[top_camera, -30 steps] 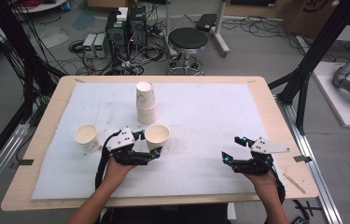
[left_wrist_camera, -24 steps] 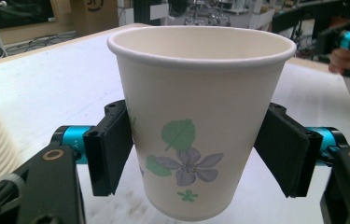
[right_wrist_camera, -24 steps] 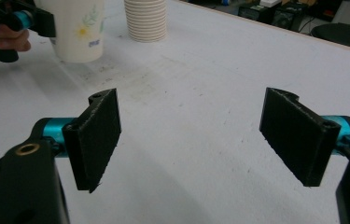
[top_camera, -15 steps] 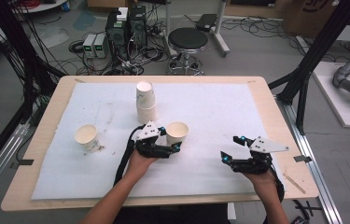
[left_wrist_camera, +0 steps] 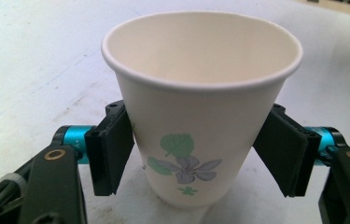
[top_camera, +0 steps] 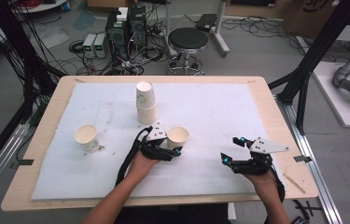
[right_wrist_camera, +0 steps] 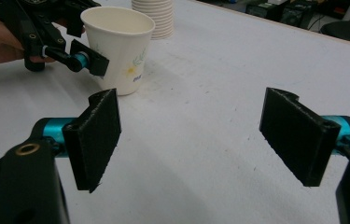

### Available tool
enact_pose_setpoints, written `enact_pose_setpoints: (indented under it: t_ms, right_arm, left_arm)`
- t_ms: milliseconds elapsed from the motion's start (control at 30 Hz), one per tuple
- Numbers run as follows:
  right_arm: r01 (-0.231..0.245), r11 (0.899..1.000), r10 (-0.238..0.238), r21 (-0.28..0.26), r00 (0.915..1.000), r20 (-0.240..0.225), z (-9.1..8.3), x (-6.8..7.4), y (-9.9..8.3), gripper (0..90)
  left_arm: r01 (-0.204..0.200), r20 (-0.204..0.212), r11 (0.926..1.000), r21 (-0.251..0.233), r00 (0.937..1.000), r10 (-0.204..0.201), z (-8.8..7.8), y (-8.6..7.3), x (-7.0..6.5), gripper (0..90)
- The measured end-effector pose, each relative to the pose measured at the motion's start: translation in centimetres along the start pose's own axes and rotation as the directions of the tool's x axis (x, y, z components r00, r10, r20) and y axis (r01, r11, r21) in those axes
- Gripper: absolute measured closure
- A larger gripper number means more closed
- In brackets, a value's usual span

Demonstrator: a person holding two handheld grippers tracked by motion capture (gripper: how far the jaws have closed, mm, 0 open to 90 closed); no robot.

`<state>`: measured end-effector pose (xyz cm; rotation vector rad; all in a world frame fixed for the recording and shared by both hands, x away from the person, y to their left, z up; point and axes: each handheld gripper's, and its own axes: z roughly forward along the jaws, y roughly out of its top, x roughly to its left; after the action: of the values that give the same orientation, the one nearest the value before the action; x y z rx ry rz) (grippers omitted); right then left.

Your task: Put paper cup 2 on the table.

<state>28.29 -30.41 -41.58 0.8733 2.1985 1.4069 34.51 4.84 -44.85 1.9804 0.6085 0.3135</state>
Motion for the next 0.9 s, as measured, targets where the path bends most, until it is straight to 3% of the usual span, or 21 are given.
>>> enact_pose_setpoints:
  t_ms: [133, 233, 367, 433, 500, 700, 900]
  right_arm:
    - [-0.001, 1.000, 0.001, 0.006, 1.0000, 0.000, 0.1, 0.1, 0.0, 21.1]
    - [-0.001, 1.000, 0.001, 0.005, 1.0000, -0.006, 0.1, 0.1, 0.0, 21.1]
    - [-0.001, 1.000, 0.001, 0.011, 0.9998, -0.020, 0.2, 0.1, -0.1, 21.1]
    - [-0.004, 1.000, 0.004, 0.013, 0.9998, -0.021, 0.2, 0.1, -0.1, 21.1]
    - [-0.004, 1.000, 0.004, 0.011, 0.9998, -0.021, 0.3, 0.0, -0.1, 21.1]
    - [-0.003, 1.000, 0.003, 0.008, 0.9998, -0.022, 0.3, 0.1, 0.0, 21.1]
    - [-0.009, 1.000, 0.009, -0.012, 1.0000, 0.003, 0.2, 0.1, 0.1, 21.1]
  left_arm:
    - [-0.022, -0.007, 0.9995, 0.024, 0.9997, 0.022, -0.3, -0.1, -0.2, 30.9]
    - [-0.010, -0.007, 0.9997, 0.023, 0.9999, 0.010, -0.5, -0.4, 0.0, 30.7]
    - [0.016, 0.009, 0.9997, -0.017, 0.9998, -0.016, -1.0, -0.8, 0.2, 28.4]
    - [0.044, 0.025, 0.9985, -0.033, 0.9987, -0.043, -1.4, -1.0, 0.4, 23.1]
    - [0.048, 0.029, 0.9974, -0.054, 0.9985, -0.046, -2.0, -1.1, 0.4, 19.2]
    - [0.062, 0.045, 0.9902, -0.125, 0.9974, -0.057, -4.8, -1.5, 0.8, 20.7]
    - [0.083, 0.027, 0.9722, -0.219, 0.9965, -0.080, -9.0, -2.4, 1.9, 21.8]
